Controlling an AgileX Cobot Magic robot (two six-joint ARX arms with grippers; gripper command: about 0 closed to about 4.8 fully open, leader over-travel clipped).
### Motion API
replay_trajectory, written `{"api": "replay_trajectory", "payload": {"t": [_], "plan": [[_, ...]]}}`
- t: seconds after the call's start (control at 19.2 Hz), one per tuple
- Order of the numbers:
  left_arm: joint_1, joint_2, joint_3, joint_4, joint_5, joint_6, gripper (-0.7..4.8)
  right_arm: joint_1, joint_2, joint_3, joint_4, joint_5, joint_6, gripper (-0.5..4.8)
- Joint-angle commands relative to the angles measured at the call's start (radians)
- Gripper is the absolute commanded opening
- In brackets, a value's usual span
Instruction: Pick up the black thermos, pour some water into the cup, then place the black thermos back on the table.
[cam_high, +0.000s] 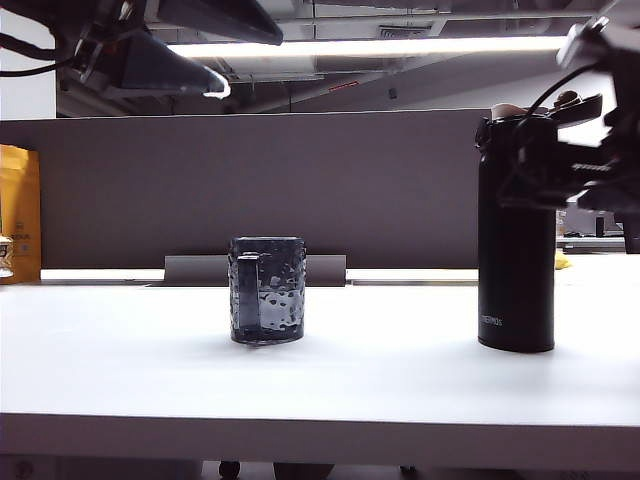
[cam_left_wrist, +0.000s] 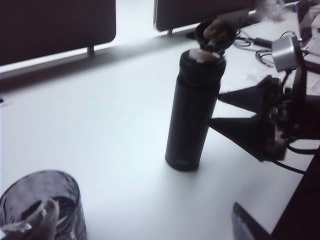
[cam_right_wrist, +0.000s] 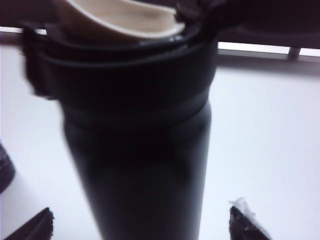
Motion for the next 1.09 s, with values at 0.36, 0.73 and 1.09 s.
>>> {"api": "replay_trajectory", "payload": {"t": [0.36, 0.73, 1.09], "plan": [[0.0, 0.0, 0.006, -0.046, 0.001, 0.012, 4.79, -0.001, 0.22, 0.024, 0.283, 0.02, -0.003, 4.79], [0.0, 0.0, 0.006, -0.055, 0.0, 0.023, 4.79, -0.001, 0.341, 0.046, 0.398, 0.051, -0.003, 4.79], [0.0, 0.002, 0.005, -0.083, 0.0, 0.022, 4.79, -0.001, 0.43, 0.122, 0.402, 0.052, -0.002, 4.79]]}}
